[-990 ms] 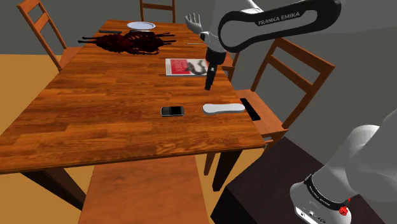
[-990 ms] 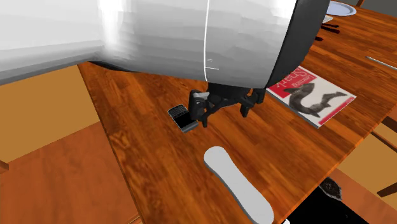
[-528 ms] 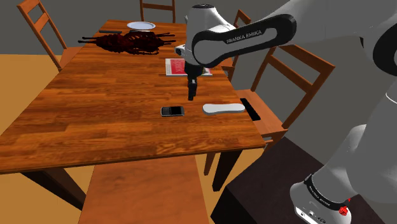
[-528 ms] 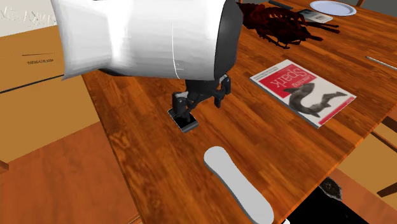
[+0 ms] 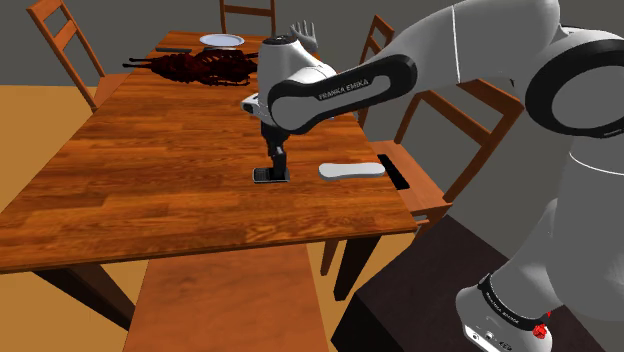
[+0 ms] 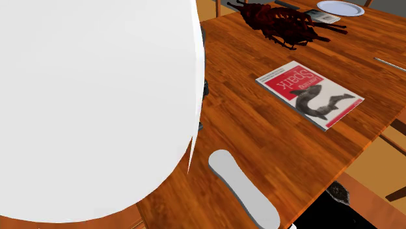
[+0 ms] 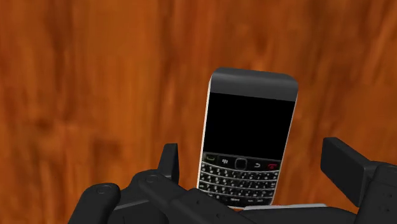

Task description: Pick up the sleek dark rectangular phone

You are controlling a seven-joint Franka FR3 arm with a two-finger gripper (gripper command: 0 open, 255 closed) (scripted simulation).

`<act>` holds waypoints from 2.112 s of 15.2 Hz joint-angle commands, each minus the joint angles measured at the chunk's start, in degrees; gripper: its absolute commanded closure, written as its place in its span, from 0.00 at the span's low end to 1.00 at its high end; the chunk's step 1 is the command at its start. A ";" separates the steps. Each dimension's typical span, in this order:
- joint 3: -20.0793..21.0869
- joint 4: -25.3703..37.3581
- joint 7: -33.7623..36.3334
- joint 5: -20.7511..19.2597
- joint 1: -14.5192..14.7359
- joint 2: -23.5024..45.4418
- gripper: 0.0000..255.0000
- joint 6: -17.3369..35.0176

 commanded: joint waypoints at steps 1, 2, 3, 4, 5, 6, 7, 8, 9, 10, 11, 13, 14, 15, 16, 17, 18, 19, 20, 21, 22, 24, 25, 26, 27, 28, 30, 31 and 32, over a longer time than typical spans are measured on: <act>0.05 -0.62 -0.16 -0.21 0.11 0.73 0.00 1.31; 0.02 -0.93 -0.11 -0.27 0.12 1.05 0.00 1.95; -0.01 -1.23 -0.06 -0.34 0.14 1.39 0.00 2.58; -0.04 -1.52 0.00 -0.40 0.15 1.73 0.00 3.21; -0.07 -1.79 0.05 -0.47 0.17 2.08 0.00 3.83; -0.09 -1.96 0.08 -0.50 0.18 2.28 0.00 4.19; -0.09 -1.95 0.08 -0.50 0.18 2.29 0.00 4.19; -0.07 -1.83 0.14 -0.51 0.23 2.34 1.00 4.11; -0.08 -1.79 0.13 -0.51 0.22 2.33 1.00 4.07; -0.08 -1.79 0.13 -0.51 0.22 2.32 1.00 4.07; -0.08 -1.79 0.13 -0.51 0.22 2.32 1.00 4.06; -0.08 -1.78 0.11 -0.51 0.22 2.33 1.00 4.06; -0.08 -1.77 0.12 -0.51 0.22 2.34 1.00 4.06; -0.08 -1.77 0.12 -0.51 0.22 2.34 1.00 4.06; -0.08 -1.77 0.12 -0.51 0.22 2.34 1.00 4.06; -0.09 -1.94 0.08 -0.51 0.18 2.29 1.00 4.19; -0.06 -1.68 0.03 -0.44 0.16 1.93 1.00 3.57; -0.02 -1.41 -0.03 -0.37 0.15 1.57 1.00 2.94; 0.01 -1.13 -0.08 -0.31 0.13 1.23 1.00 2.32; 0.04 -0.80 -0.13 -0.25 0.12 0.91 1.00 1.68; 0.06 -0.48 -0.18 -0.19 0.10 0.59 1.00 1.04; 0.12 0.20 -0.27 -0.07 0.08 -0.02 1.00 -0.25; 0.14 0.56 -0.32 -0.01 0.07 -0.31 1.00 -0.90; 0.16 0.94 -0.37 0.04 0.06 -0.59 1.00 -1.56; 0.19 1.33 -0.41 0.10 0.05 -0.86 1.00 -2.21; 0.21 1.74 -0.46 0.15 0.05 -1.12 1.00 -2.88; 0.25 2.59 -0.54 0.25 0.03 -1.61 1.00 -4.22; 0.27 3.04 -0.58 0.29 0.03 -1.84 1.00 -4.89; 0.28 3.50 -0.63 0.34 0.03 -2.06 1.00 -5.57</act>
